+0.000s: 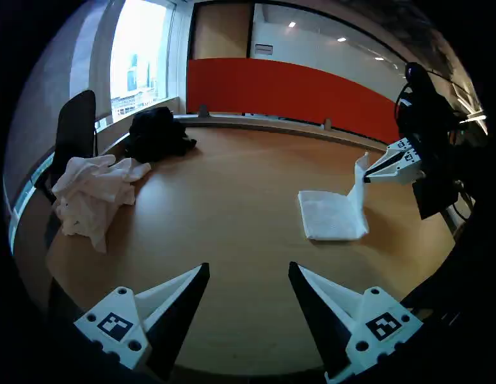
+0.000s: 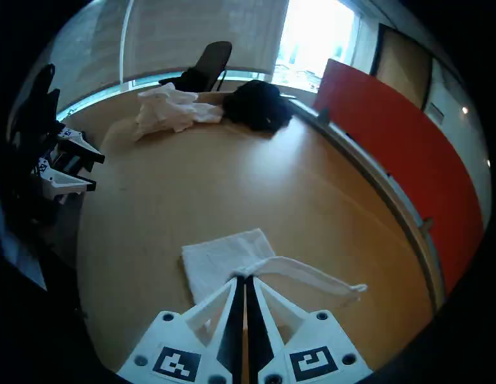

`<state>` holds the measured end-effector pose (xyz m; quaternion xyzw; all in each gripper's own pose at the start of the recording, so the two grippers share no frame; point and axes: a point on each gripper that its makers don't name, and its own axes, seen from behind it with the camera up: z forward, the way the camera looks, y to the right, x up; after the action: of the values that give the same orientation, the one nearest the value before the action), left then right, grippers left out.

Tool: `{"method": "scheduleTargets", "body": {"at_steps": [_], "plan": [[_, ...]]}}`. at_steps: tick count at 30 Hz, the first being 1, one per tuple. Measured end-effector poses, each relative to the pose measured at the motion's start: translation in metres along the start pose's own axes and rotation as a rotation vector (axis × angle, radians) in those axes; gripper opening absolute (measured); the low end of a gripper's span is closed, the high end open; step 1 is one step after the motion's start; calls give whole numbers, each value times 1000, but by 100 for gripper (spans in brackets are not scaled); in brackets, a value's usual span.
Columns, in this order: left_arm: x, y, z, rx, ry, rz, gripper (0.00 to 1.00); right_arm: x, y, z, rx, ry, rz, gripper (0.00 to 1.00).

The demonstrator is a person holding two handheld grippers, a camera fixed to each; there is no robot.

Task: Fold towel

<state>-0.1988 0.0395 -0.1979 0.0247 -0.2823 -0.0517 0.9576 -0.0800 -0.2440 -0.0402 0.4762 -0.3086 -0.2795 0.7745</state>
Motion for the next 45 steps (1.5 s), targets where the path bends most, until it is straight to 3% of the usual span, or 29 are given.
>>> {"method": "scheduleTargets", "body": {"at_steps": [9, 14, 21, 24, 27, 31, 33, 45], "plan": [[-4, -6, -4, 23, -5, -20, 92, -6, -46, 60, 123, -60, -15, 2], [-6, -9, -5, 31, -7, -30, 92, -16, -53, 73, 142, -90, -7, 2], [-7, -9, -4, 34, -14, -32, 92, -17, -55, 76, 148, -93, 13, 4], [-7, -10, -3, 35, -16, -33, 92, -18, -55, 77, 150, -93, 14, 11], [-7, -10, -4, 36, -16, -36, 92, -18, -56, 76, 152, -91, 16, 25], [-7, -9, -4, 35, -16, -36, 92, -21, -56, 75, 150, -89, 24, 60], [-7, -9, -4, 34, -16, -36, 92, -22, -57, 73, 148, -90, 29, 68], [-5, -7, -1, 28, -15, -31, 92, -42, -56, 59, 109, -103, 73, 69]]}}
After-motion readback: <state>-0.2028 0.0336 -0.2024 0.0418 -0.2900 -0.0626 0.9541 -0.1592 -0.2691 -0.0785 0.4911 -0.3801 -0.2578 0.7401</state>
